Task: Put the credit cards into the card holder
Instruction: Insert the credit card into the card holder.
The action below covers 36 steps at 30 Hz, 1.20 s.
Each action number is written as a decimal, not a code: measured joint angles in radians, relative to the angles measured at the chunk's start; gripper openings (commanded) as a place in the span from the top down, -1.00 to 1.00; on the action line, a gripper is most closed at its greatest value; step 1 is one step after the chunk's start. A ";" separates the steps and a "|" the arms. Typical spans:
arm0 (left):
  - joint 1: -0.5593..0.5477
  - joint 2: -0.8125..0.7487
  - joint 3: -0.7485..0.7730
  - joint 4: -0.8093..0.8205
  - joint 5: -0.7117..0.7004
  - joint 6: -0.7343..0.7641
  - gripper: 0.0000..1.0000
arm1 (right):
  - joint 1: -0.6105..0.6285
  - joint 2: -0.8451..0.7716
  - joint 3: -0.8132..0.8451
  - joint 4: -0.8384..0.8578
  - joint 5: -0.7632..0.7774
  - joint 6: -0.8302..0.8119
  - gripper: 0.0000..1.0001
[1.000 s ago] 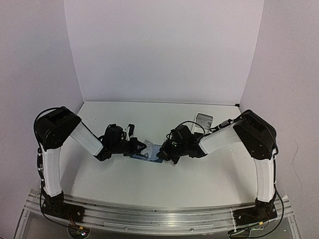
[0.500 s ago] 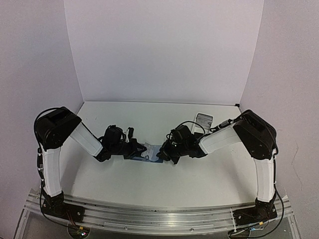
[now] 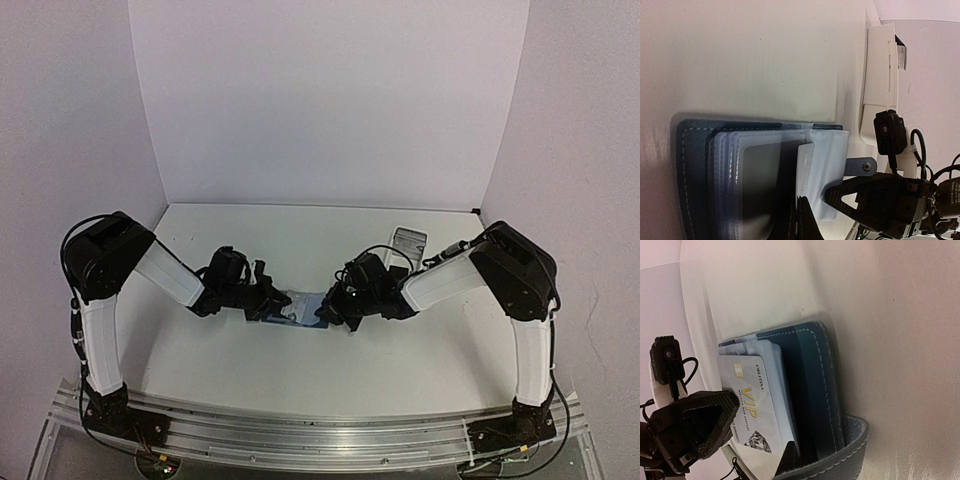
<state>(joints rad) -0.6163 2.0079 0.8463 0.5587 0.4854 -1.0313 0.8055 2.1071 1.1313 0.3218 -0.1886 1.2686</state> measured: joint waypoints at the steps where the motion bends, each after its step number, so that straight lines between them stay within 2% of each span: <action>1: 0.001 -0.006 -0.001 -0.012 0.000 0.000 1.00 | 0.000 -0.002 -0.002 0.000 0.000 -0.001 1.00; 10: -0.003 -0.035 -0.023 -0.042 0.002 -0.011 1.00 | 0.000 -0.003 -0.004 0.001 0.000 -0.013 1.00; 18: -0.007 0.001 0.006 -0.021 0.025 0.048 1.00 | -0.001 -0.003 -0.003 -0.001 -0.004 -0.031 1.00; 26: -0.006 0.041 0.037 0.023 0.038 0.100 1.00 | -0.005 -0.003 0.001 -0.009 -0.021 -0.042 1.00; 36: -0.007 0.063 0.037 0.088 0.021 0.095 1.00 | -0.006 -0.001 0.003 -0.009 -0.039 -0.042 1.00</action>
<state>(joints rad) -0.6235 2.0708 0.8837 0.6468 0.5068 -0.9367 0.7994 2.1059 1.1343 0.3126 -0.2276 1.2263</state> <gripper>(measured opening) 0.007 0.004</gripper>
